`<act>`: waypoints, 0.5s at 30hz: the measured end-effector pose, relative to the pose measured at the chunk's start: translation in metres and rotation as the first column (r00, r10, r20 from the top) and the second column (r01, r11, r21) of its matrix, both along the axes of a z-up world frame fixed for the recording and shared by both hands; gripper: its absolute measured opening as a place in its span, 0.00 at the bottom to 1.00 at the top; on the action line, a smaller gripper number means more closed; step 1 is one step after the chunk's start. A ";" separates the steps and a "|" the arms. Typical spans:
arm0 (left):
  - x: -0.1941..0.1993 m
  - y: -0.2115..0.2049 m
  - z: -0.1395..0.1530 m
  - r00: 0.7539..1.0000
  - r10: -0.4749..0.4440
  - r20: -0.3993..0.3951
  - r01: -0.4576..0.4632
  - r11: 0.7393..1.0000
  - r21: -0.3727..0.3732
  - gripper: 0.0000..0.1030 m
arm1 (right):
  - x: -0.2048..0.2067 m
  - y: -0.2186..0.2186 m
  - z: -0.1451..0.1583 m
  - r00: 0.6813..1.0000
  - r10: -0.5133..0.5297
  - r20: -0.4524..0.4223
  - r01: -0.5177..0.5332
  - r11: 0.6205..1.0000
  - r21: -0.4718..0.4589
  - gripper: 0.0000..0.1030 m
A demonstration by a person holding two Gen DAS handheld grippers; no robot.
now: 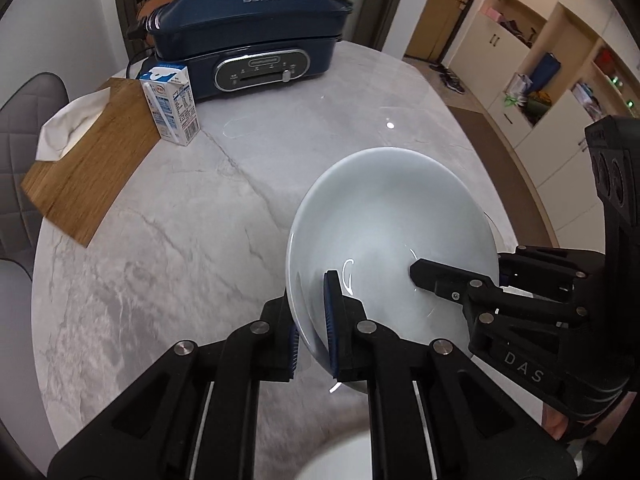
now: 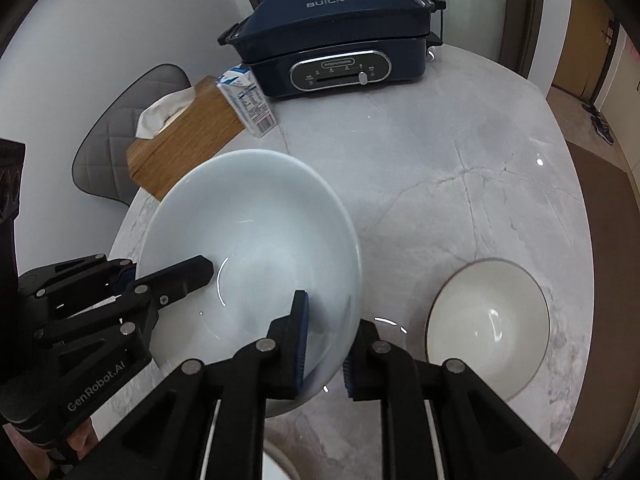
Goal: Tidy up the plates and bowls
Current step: 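Carry the smaller white bowl with both tools into the large white bowl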
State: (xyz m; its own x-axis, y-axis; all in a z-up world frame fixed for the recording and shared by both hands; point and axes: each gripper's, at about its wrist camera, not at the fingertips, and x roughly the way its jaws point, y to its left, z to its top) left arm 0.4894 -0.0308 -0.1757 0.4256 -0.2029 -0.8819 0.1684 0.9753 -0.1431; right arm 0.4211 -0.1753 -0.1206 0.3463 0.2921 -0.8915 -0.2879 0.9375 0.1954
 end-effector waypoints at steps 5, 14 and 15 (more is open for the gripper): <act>-0.075 -0.006 0.013 1.000 -0.022 -0.007 0.022 1.000 -0.010 0.09 | -0.068 -0.001 0.005 1.000 0.023 -0.005 -0.023 1.000 -0.003 0.17; -0.187 0.004 -0.028 0.994 0.021 -0.104 -0.023 1.000 -0.011 0.10 | -0.158 0.010 -0.027 0.998 0.021 -0.055 -0.023 0.999 -0.037 0.17; -0.195 0.004 -0.033 0.994 0.025 -0.111 -0.027 1.000 -0.011 0.10 | -0.164 0.012 -0.030 0.998 0.022 -0.059 -0.024 0.999 -0.044 0.17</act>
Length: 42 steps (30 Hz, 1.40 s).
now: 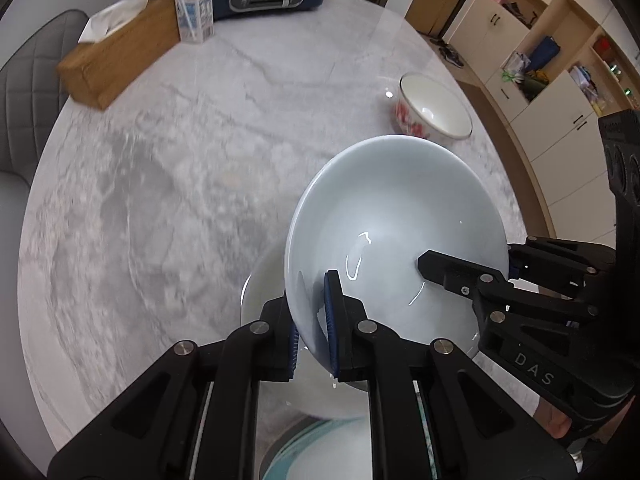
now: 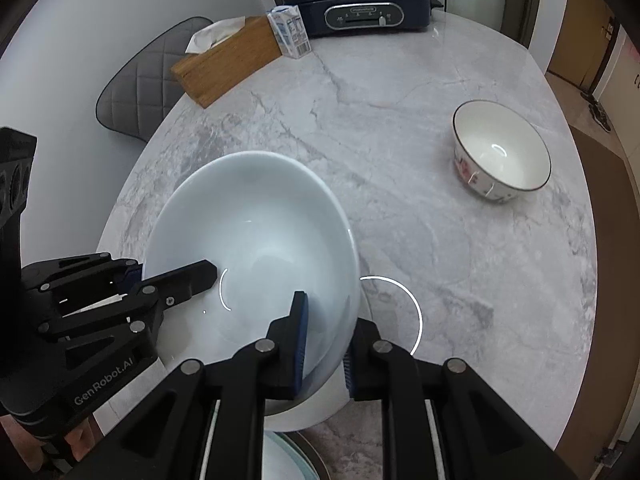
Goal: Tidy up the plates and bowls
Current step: 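Carry the smaller white bowl with both tools into the large white bowl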
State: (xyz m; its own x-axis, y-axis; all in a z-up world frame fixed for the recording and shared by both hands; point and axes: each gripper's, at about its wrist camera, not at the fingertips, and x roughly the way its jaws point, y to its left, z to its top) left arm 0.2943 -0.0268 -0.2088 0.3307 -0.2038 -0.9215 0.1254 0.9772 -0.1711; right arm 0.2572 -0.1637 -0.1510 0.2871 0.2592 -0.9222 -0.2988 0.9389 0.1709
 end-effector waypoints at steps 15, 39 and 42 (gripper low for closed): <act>-0.022 -0.001 -0.029 0.999 -0.007 -0.042 0.007 1.000 0.018 0.10 | -0.031 0.001 -0.030 0.998 -0.021 -0.052 0.020 1.000 -0.015 0.16; -0.002 0.005 -0.066 0.997 0.007 -0.075 -0.003 0.999 0.044 0.13 | -0.016 0.016 -0.061 0.997 0.000 -0.083 -0.008 0.995 -0.095 0.18; -0.002 0.004 -0.067 0.998 0.002 -0.068 0.001 0.999 0.037 0.16 | -0.016 0.018 -0.061 0.997 0.003 -0.081 -0.011 0.995 -0.099 0.22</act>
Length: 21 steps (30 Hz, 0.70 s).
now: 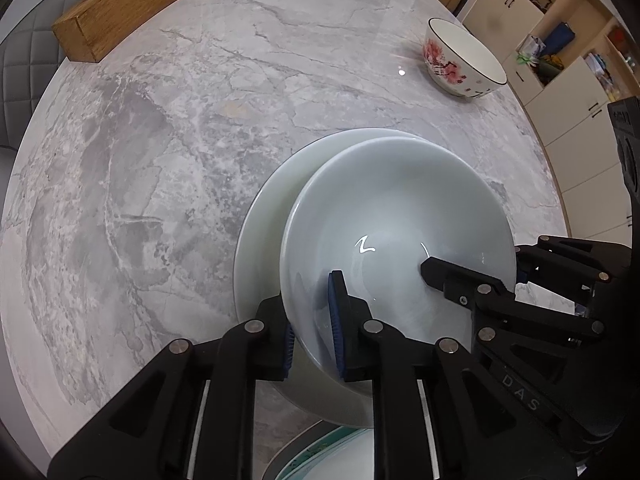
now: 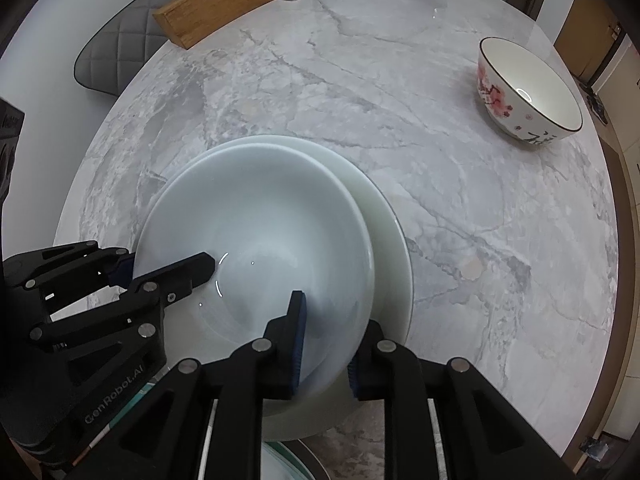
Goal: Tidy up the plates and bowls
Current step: 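Carry the smaller white bowl with both tools into the large white bowl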
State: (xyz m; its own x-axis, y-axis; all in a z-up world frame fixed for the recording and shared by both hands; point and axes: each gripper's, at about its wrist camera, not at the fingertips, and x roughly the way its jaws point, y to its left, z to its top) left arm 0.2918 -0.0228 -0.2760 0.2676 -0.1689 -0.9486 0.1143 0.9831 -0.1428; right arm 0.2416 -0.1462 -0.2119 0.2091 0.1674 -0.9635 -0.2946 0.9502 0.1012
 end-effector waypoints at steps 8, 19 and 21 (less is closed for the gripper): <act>-0.004 -0.001 0.001 1.000 -0.008 -0.003 0.008 0.999 -0.033 0.22 | 0.000 0.002 0.001 1.000 -0.001 0.002 0.001 1.000 0.003 0.24; -0.008 0.004 0.002 0.999 -0.039 -0.009 0.039 0.998 -0.057 0.22 | -0.001 0.001 0.002 1.000 0.000 -0.003 0.000 1.000 0.001 0.25; -0.006 0.003 0.001 0.999 -0.047 -0.013 0.047 0.998 -0.051 0.22 | -0.001 0.004 0.002 1.000 0.002 0.005 -0.002 1.000 -0.021 0.25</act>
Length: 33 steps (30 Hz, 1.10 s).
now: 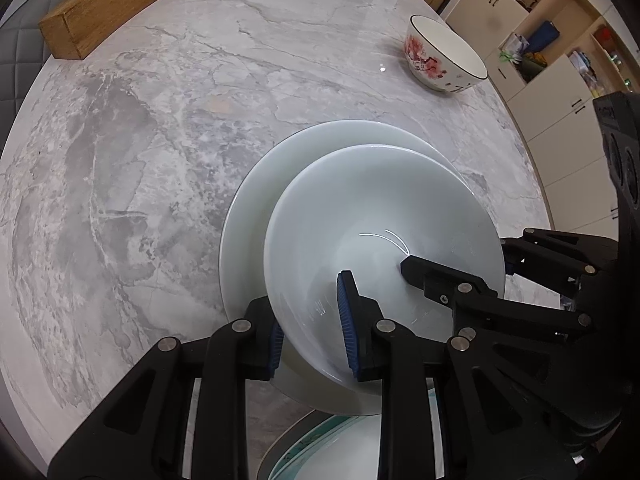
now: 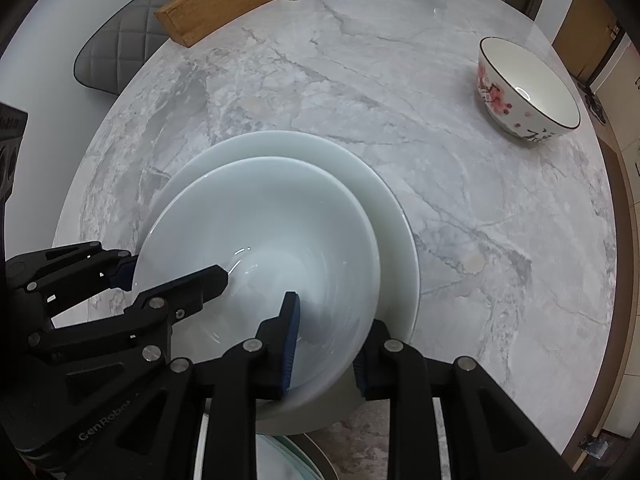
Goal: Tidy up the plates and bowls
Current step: 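Carry the smaller white bowl with both tools into the large white bowl, then open both tools to release the smaller white bowl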
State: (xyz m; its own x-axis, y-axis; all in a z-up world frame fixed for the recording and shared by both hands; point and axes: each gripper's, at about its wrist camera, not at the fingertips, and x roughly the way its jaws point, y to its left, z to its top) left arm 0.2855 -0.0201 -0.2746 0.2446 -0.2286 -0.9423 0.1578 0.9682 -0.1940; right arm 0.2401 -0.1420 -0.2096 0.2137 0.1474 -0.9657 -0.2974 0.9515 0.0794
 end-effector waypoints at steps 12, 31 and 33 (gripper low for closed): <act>0.006 -0.005 -0.001 1.000 -0.009 -0.009 0.009 1.000 0.024 0.22 | -0.001 0.004 0.007 0.999 0.032 0.035 -0.030 0.997 -0.069 0.29; -0.006 0.016 0.044 0.995 0.058 0.079 -0.061 0.998 0.029 0.88 | -0.014 -0.030 0.048 0.991 -0.058 0.117 0.050 0.996 0.069 0.79; -0.002 0.023 0.053 0.994 0.065 0.085 -0.064 0.998 -0.010 1.00 | -0.014 -0.047 0.057 0.988 -0.095 0.124 0.078 0.988 0.130 0.85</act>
State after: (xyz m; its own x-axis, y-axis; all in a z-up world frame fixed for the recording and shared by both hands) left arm 0.2838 0.0027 -0.2212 0.3384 -0.2166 -0.9157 0.1115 0.9755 -0.1896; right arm 0.2259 -0.1889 -0.1522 0.3525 0.2404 -0.9044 -0.2299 0.9591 0.1654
